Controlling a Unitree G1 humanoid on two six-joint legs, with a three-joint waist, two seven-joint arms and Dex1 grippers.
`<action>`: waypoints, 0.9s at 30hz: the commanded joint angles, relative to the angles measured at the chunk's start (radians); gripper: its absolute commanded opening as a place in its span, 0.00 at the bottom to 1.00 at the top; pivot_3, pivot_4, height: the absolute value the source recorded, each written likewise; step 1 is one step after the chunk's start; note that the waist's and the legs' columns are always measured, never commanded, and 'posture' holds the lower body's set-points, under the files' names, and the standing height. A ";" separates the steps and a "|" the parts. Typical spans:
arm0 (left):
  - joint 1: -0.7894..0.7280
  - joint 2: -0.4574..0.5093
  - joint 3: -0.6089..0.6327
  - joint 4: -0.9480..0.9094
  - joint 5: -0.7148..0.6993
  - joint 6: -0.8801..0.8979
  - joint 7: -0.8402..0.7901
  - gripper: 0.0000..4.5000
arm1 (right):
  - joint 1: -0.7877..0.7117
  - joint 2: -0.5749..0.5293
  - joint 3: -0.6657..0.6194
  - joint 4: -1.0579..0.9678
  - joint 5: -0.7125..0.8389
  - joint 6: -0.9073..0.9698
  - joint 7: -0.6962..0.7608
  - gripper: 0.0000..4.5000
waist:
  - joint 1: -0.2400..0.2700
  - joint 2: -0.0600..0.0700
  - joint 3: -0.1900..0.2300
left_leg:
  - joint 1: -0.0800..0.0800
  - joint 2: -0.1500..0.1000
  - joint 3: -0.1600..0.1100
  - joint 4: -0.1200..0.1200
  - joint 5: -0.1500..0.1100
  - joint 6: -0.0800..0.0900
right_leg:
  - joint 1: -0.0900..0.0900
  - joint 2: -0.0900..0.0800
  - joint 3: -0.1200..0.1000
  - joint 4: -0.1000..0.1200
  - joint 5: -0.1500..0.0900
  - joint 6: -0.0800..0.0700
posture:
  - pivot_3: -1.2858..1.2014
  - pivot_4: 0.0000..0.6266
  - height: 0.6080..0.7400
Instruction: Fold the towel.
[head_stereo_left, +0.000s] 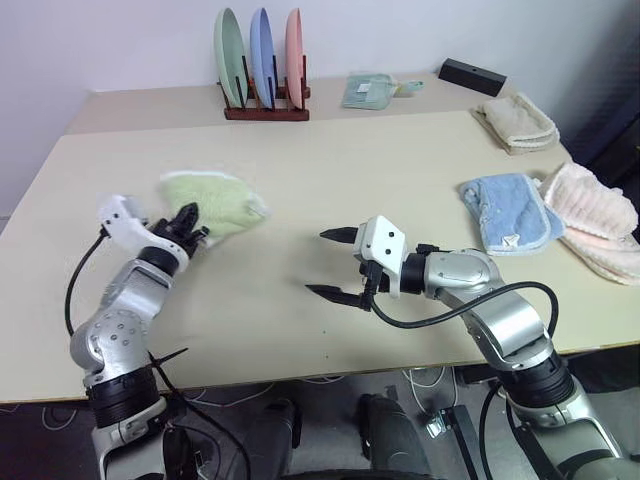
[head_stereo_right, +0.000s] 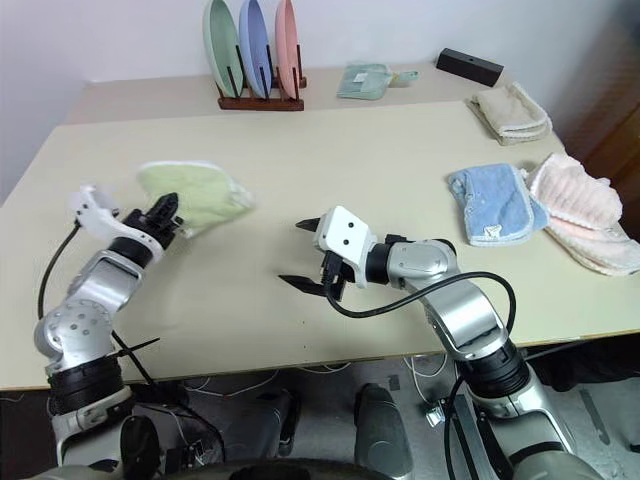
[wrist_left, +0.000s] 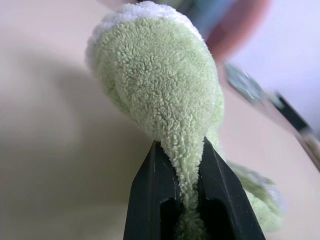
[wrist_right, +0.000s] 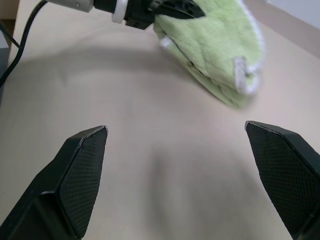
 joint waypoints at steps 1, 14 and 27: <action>-0.015 0.040 0.285 0.078 0.027 -0.218 0.204 0.01 | -0.006 0.002 0.002 0.012 0.000 -0.044 0.016 1.00 | -0.009 -0.002 0.000 | 0.000 0.000 0.000 0.000 0.000 0.000 | 0.000 0.000 0.000 0.000 0.000 0.000 | 0.52 0.24 1.00; 0.128 -0.043 0.383 0.054 0.014 -0.393 0.337 0.01 | -0.036 0.018 0.019 0.085 -0.016 -0.111 0.050 1.00 | 0.022 -0.013 -0.004 | 0.000 0.001 0.001 0.003 -0.002 -0.003 | 0.003 0.003 -0.002 -0.001 0.001 -0.001 | 0.52 0.24 1.00; 0.270 -0.016 0.415 -0.095 0.002 -0.461 0.378 0.79 | -0.029 -0.026 -0.011 0.104 -0.014 -0.125 0.077 1.00 | 0.018 -0.013 -0.004 | 0.001 0.002 0.001 0.001 -0.002 -0.003 | 0.001 0.003 -0.001 -0.001 0.001 -0.001 | 0.52 0.24 1.00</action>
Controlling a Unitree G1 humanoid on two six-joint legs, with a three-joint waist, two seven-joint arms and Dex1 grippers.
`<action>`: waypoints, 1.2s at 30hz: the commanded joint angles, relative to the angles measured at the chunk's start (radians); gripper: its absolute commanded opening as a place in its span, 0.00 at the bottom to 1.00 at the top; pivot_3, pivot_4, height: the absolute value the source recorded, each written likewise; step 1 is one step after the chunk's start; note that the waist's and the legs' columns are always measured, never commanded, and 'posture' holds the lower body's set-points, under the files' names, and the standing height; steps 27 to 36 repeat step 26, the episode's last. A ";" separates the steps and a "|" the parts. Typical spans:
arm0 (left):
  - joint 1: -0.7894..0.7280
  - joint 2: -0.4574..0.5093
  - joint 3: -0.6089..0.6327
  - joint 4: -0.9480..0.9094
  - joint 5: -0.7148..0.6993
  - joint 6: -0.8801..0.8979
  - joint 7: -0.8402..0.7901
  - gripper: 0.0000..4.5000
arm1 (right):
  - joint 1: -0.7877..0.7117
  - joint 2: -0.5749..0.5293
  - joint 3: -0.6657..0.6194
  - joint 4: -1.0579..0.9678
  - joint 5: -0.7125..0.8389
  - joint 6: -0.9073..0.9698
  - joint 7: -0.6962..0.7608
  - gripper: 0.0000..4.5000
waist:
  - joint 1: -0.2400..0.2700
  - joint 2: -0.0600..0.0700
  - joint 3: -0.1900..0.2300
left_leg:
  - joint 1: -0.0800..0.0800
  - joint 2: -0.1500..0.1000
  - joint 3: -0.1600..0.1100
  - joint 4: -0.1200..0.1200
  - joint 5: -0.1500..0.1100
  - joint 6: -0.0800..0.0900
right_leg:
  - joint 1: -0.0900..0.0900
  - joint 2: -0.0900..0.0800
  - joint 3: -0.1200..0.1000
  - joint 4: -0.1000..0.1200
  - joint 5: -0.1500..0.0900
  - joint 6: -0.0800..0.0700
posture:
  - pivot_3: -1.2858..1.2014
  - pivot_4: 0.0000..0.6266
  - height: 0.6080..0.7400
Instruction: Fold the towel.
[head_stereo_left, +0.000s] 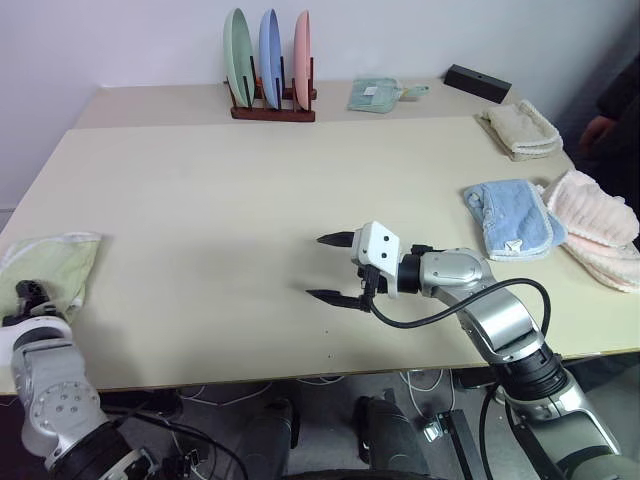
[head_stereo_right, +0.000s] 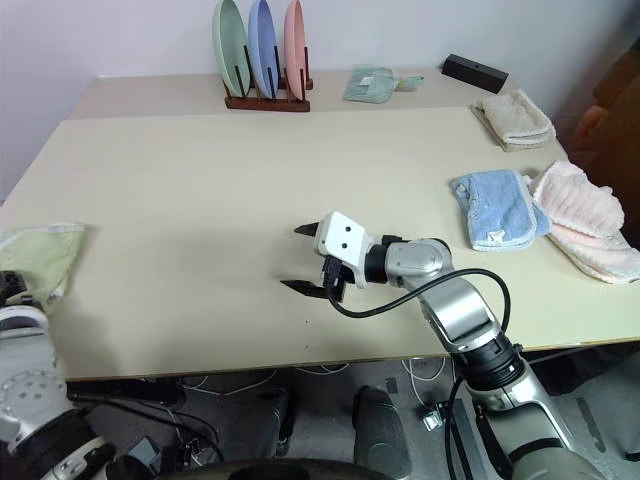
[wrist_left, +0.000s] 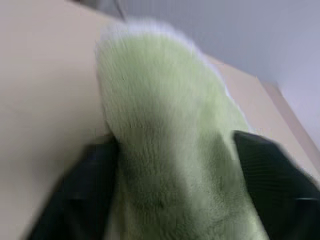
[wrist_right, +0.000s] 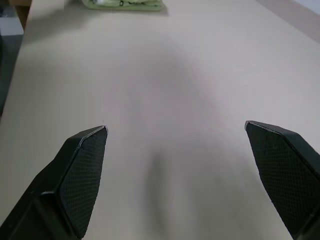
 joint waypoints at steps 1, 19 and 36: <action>0.053 0.084 0.029 -0.091 0.061 -0.038 -0.006 0.79 | -0.017 -0.016 -0.038 0.005 0.009 -0.020 0.012 1.00 | 0.000 0.000 0.000 | 0.000 0.000 0.000 0.000 0.000 0.000 | 0.000 0.000 0.000 0.000 0.000 0.000 | 0.52 0.24 1.00; 0.156 0.472 -0.754 -0.293 0.435 0.087 -0.642 0.79 | 0.016 -0.047 -0.320 0.188 0.072 0.079 -0.126 1.00 | -0.025 0.005 0.003 | 0.000 0.001 0.004 -0.005 0.000 0.001 | -0.003 0.001 0.003 0.000 0.000 -0.001 | 0.52 0.24 1.00; 0.142 0.424 -0.776 -0.262 0.482 0.073 -0.713 0.79 | 0.059 -0.082 -0.333 0.166 0.084 0.103 -0.115 1.00 | -0.023 0.005 0.003 | 0.000 0.001 0.004 -0.003 0.000 0.001 | -0.002 0.000 0.003 0.000 0.000 -0.001 | 0.52 0.24 1.00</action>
